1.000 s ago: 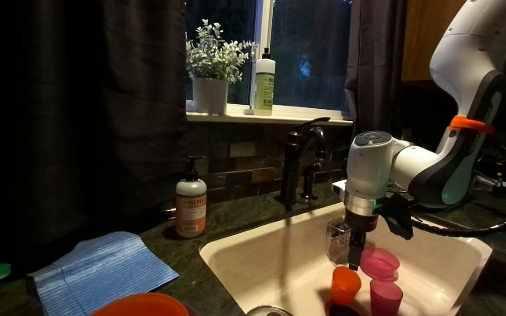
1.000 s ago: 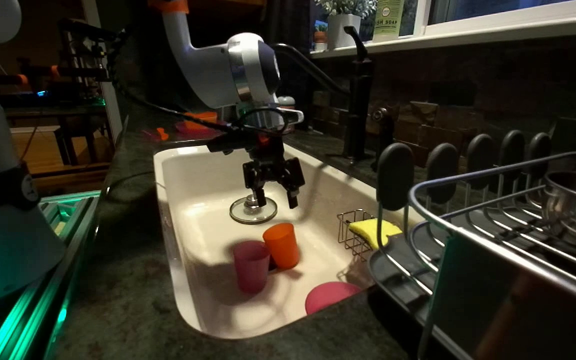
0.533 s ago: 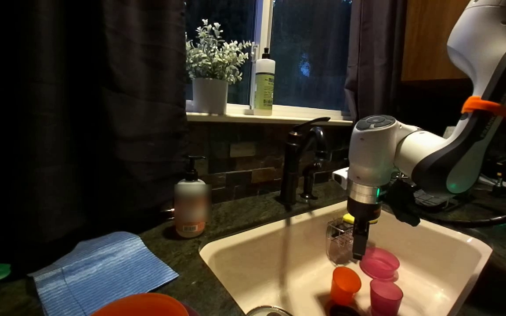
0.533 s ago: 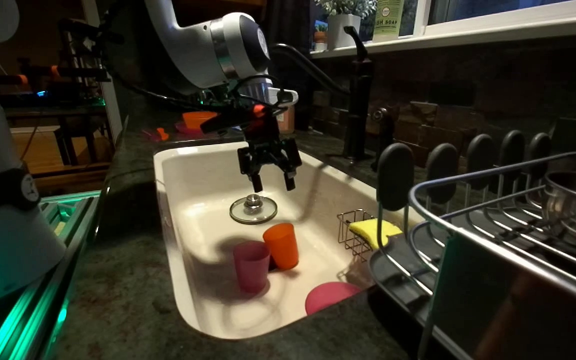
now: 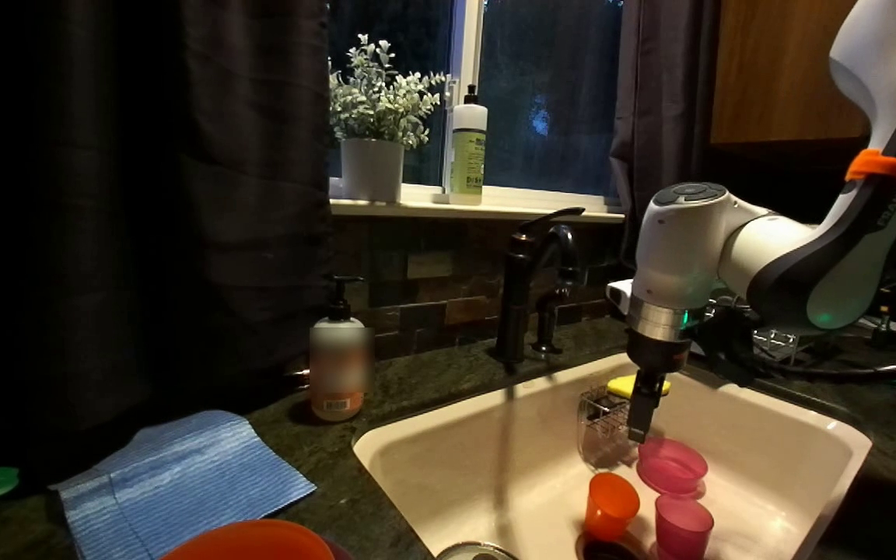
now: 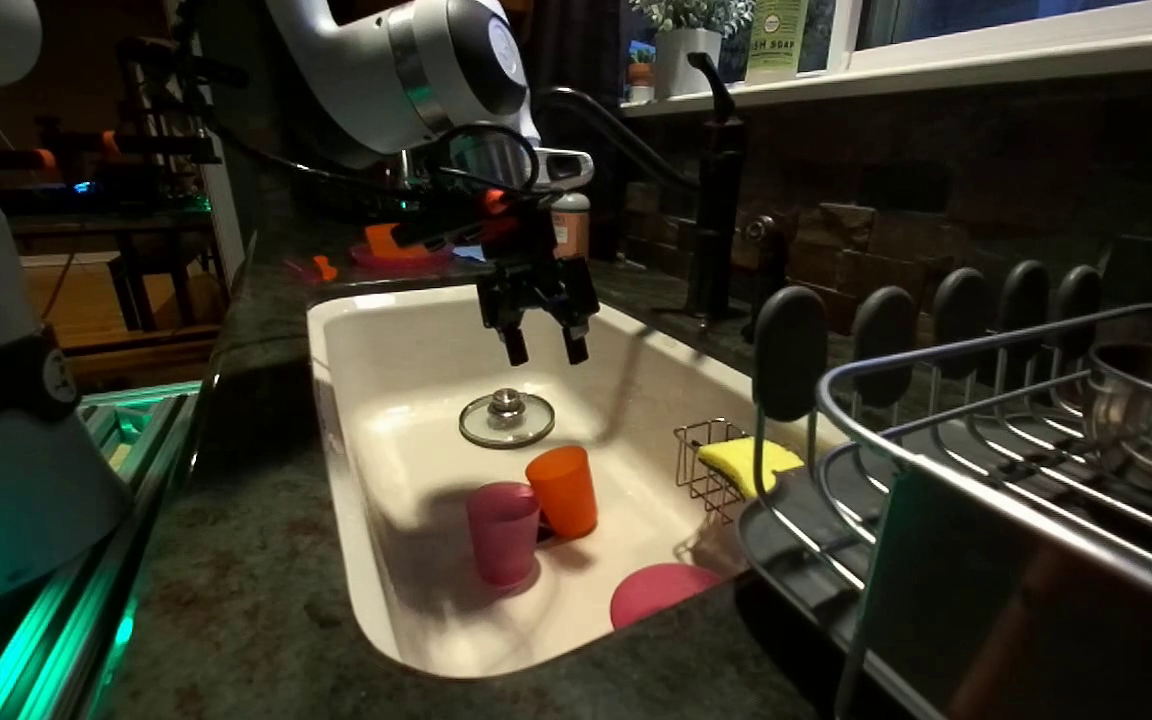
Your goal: Pour the liquid out of the orange cup and into the pink cup.
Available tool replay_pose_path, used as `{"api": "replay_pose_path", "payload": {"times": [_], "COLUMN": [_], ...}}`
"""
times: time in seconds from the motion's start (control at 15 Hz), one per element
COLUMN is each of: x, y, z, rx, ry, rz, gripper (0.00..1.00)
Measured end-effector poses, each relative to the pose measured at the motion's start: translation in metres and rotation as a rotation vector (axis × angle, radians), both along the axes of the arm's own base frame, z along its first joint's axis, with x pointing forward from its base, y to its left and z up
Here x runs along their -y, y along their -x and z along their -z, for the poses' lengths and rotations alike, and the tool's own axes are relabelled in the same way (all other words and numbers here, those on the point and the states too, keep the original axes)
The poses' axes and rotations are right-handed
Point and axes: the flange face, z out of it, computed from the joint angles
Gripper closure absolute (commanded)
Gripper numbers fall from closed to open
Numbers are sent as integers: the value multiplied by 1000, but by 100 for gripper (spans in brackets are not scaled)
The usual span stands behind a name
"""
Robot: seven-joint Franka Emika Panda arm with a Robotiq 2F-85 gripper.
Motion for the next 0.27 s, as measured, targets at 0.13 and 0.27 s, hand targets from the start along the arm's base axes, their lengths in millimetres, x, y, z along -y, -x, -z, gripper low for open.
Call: {"api": "replay_pose_path", "payload": {"times": [0.13, 0.27], "x": [-1, -1], "y": [4, 7], "z": [-3, -4], "rx": [9, 13], "ry": [-23, -31], "rz": [19, 26], "gripper": [0, 0]}}
